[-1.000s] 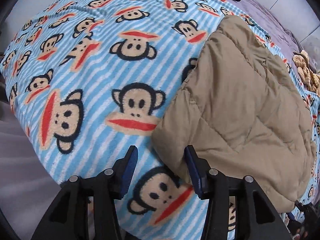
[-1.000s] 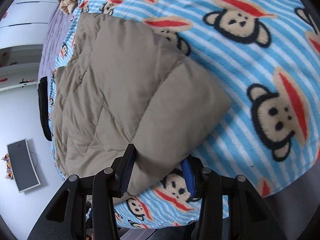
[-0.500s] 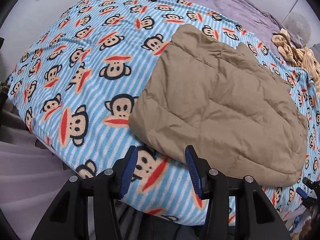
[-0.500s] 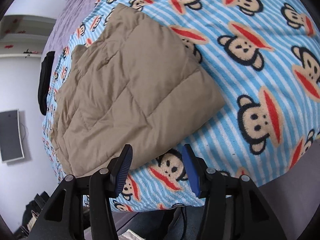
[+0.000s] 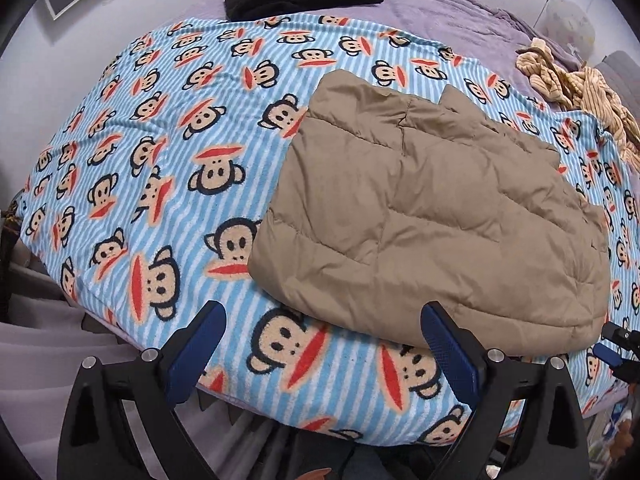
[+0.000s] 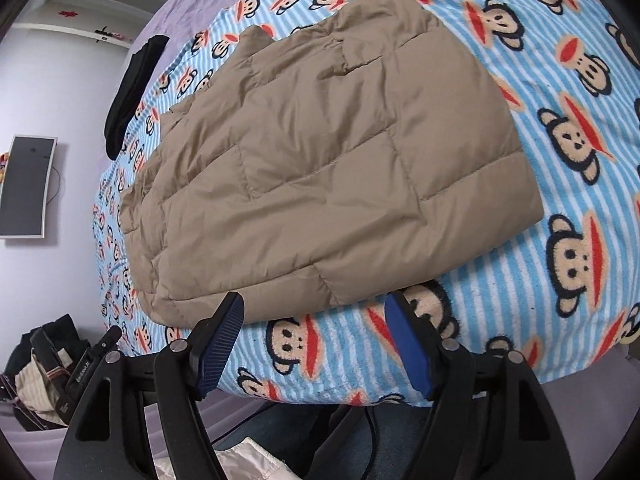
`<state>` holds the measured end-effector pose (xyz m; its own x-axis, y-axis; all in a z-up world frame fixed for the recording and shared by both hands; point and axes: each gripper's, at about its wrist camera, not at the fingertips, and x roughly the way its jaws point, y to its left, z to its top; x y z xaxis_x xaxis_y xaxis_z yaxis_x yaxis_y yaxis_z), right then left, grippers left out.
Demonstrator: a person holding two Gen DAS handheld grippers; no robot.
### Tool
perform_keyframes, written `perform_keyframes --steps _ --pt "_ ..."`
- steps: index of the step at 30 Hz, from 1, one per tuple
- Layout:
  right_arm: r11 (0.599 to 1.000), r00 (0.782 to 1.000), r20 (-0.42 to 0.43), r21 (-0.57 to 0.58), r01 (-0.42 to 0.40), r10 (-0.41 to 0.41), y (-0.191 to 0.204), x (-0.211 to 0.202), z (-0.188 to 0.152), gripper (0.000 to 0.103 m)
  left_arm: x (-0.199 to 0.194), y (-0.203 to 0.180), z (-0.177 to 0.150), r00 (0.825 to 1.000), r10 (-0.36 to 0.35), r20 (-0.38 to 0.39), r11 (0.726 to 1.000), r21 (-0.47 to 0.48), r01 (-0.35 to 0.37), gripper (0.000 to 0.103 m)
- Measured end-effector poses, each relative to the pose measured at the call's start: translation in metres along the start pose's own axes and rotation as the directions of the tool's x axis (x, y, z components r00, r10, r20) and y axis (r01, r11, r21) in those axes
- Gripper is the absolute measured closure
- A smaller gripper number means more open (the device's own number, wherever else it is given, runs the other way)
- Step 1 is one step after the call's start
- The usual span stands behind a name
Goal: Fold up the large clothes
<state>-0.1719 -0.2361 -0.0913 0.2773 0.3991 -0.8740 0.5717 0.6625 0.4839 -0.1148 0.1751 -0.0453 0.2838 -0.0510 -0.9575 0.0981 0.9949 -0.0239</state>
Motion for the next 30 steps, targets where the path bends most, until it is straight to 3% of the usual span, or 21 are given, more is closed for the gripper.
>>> perform_keyframes --steps 6,7,8,15,30 --pt "1.000 1.000 0.000 -0.003 -0.008 0.008 0.036 0.019 -0.008 0.027 0.014 0.016 0.030 0.999 -0.021 -0.026 0.998 0.050 0.022 0.005" --pt "1.000 1.000 0.002 -0.011 -0.007 0.007 0.046 0.023 -0.009 0.025 0.017 0.018 0.035 0.999 -0.025 -0.031 0.998 0.063 0.027 0.005" --pt "1.000 1.000 0.002 -0.017 -0.005 0.005 0.054 0.027 -0.009 0.015 0.019 0.019 0.039 0.999 -0.029 -0.035 0.997 0.075 0.032 0.005" --pt "0.999 1.000 0.006 -0.042 0.025 -0.025 0.099 0.051 -0.011 0.013 0.046 0.025 0.063 0.994 -0.054 -0.095 0.987 0.146 0.068 0.005" --pt "0.998 0.997 -0.060 -0.045 0.049 -0.052 0.143 0.095 -0.013 0.013 0.086 0.029 0.083 0.980 -0.112 -0.165 0.974 0.176 0.141 0.005"
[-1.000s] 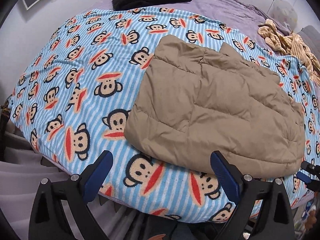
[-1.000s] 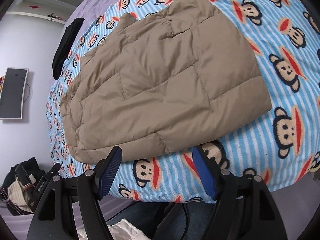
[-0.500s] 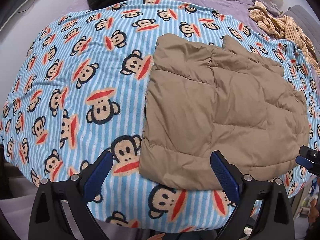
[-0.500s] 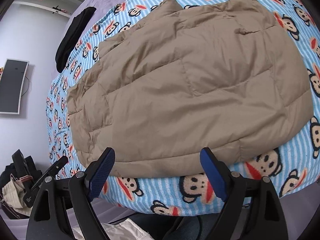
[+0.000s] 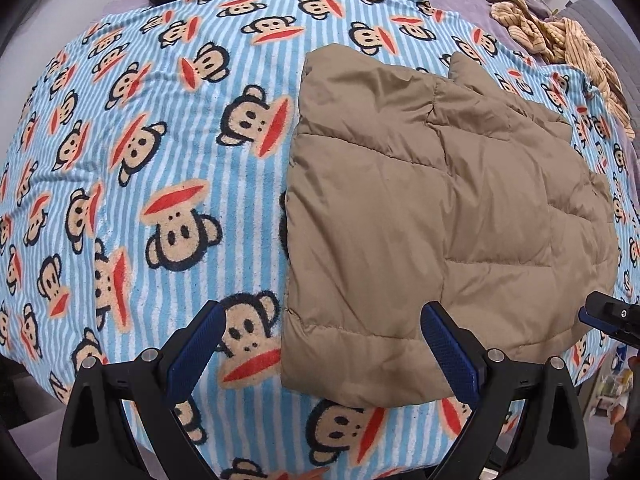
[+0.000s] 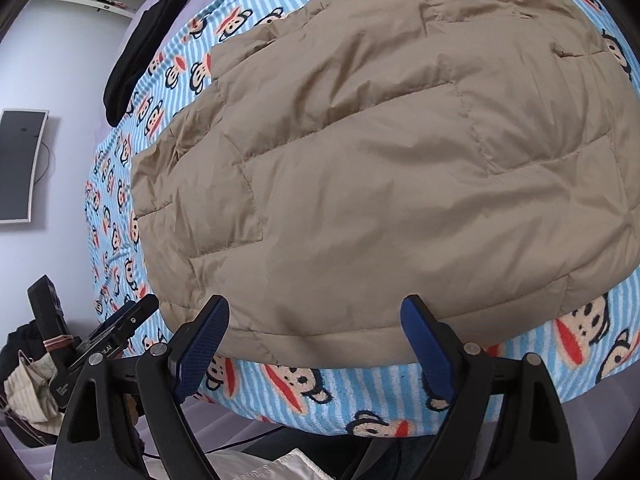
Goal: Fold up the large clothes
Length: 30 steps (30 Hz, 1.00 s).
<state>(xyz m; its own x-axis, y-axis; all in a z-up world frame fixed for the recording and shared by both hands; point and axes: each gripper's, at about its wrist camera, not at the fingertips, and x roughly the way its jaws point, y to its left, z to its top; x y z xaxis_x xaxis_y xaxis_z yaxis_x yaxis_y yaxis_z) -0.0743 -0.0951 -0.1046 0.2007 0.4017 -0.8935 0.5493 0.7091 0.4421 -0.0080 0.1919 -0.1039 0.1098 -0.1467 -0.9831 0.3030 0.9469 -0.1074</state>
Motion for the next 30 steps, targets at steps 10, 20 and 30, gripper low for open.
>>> perform_keyframes --steps 10,20,30 --pt "0.988 0.990 0.004 -0.070 0.139 -0.139 0.021 0.006 0.014 0.013 0.011 0.017 0.009 0.999 -0.032 0.028 0.999 -0.025 0.033 0.005" --pt "0.994 0.994 -0.029 0.010 0.106 -0.105 0.014 0.015 0.017 0.013 0.033 0.070 0.026 0.964 -0.267 -0.003 0.963 -0.044 0.267 0.005" --pt "0.992 0.991 -0.045 0.023 0.125 -0.123 0.013 0.018 0.013 0.013 0.104 0.041 0.053 0.818 -0.549 -0.170 0.832 -0.014 0.555 0.005"
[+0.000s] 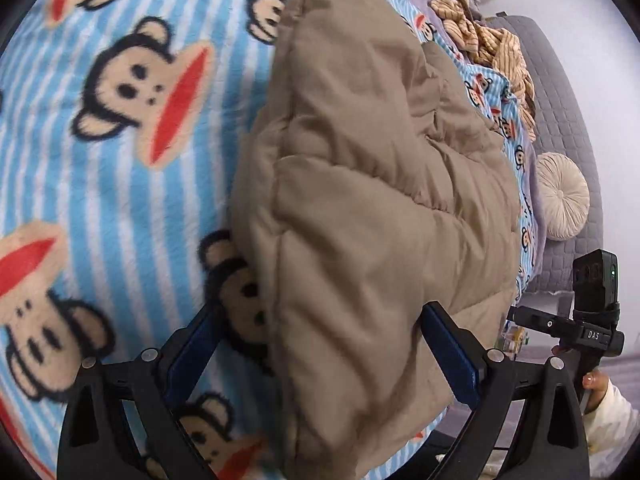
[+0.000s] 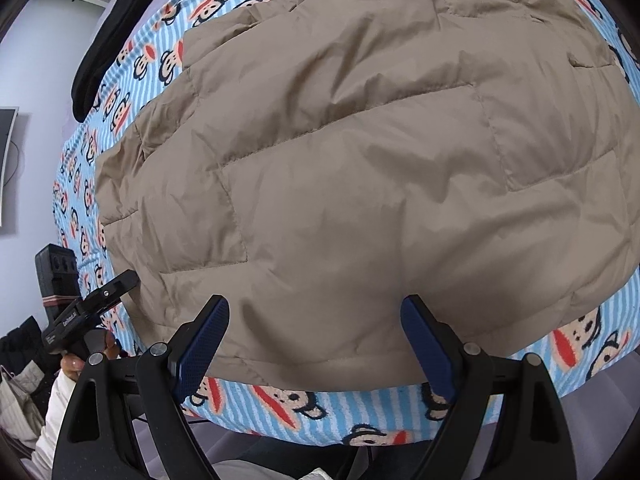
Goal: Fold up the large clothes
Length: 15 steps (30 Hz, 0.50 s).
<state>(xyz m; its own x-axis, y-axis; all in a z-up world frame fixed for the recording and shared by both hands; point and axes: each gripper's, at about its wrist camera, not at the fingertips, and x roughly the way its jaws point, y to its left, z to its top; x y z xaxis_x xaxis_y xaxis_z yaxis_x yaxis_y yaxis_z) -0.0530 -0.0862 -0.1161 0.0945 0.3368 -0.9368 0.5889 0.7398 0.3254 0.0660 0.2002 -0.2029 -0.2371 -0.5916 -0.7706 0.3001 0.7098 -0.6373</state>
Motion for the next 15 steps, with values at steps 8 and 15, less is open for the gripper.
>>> perform_keyframes --steps 8,15 --pt "0.999 0.999 0.036 -0.026 0.029 -0.028 0.002 -0.010 0.003 0.013 0.036 -0.019 0.021 0.993 -0.095 -0.063 0.995 0.031 0.098 0.058" --pt "0.995 0.984 0.172 -0.075 0.059 -0.045 -0.008 -0.026 0.024 0.085 0.003 -0.069 0.011 0.999 -0.052 -0.004 0.994 0.093 0.052 0.077"
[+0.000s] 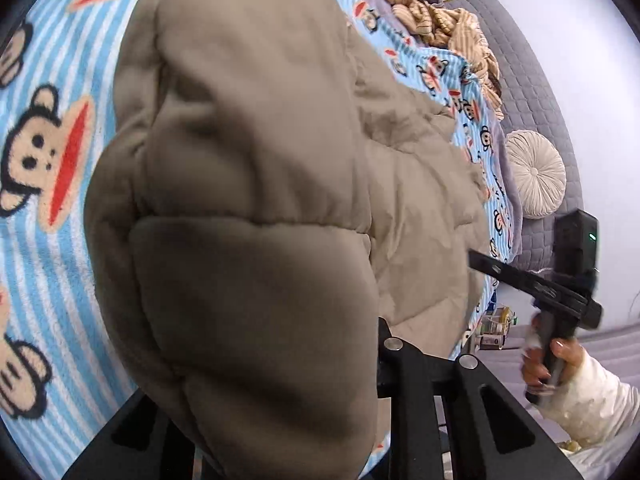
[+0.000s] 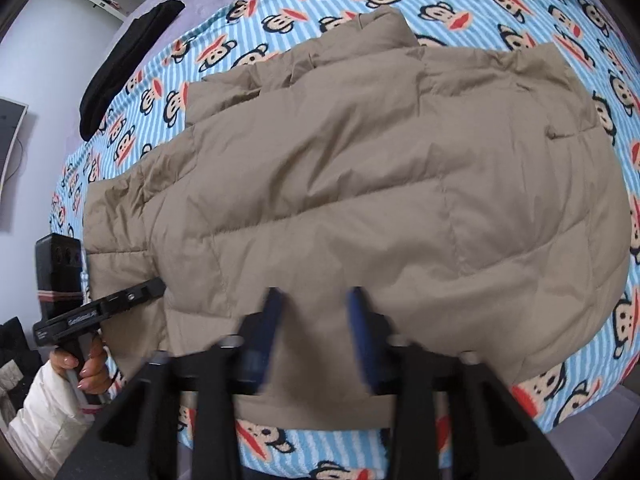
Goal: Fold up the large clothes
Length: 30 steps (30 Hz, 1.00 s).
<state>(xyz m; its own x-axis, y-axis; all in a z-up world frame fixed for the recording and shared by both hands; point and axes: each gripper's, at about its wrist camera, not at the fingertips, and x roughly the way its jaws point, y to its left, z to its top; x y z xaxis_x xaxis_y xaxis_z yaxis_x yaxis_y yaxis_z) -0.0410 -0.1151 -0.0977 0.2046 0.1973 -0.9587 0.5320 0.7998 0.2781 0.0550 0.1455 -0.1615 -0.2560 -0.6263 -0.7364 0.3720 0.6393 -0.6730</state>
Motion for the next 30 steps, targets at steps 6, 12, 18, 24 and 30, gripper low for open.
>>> perform_keyframes --steps 6,12,18,24,30 --pt "0.998 0.997 0.062 -0.059 -0.032 0.036 -0.009 0.023 0.032 0.087 -0.028 -0.072 -0.006 0.997 0.043 0.072 0.999 0.009 -0.044 0.077" --pt "0.993 0.995 0.013 -0.071 -0.098 0.099 -0.019 0.061 0.060 0.088 -0.012 -0.167 0.001 0.994 0.067 0.085 0.997 0.023 -0.069 0.077" --pt "0.975 0.975 -0.045 -0.024 -0.219 0.218 -0.044 0.084 0.070 0.093 0.051 -0.260 0.027 0.988 0.150 0.035 0.981 0.122 -0.153 0.067" --pt "0.932 0.929 -0.090 0.090 -0.352 0.360 -0.073 0.080 0.072 0.097 0.091 -0.297 0.044 0.996 0.057 -0.072 0.985 0.167 -0.044 0.029" --pt "0.905 0.919 0.000 0.170 -0.389 0.395 -0.133 0.022 0.055 0.092 0.134 -0.311 0.060 0.981 -0.067 -0.179 0.979 0.178 0.099 0.029"
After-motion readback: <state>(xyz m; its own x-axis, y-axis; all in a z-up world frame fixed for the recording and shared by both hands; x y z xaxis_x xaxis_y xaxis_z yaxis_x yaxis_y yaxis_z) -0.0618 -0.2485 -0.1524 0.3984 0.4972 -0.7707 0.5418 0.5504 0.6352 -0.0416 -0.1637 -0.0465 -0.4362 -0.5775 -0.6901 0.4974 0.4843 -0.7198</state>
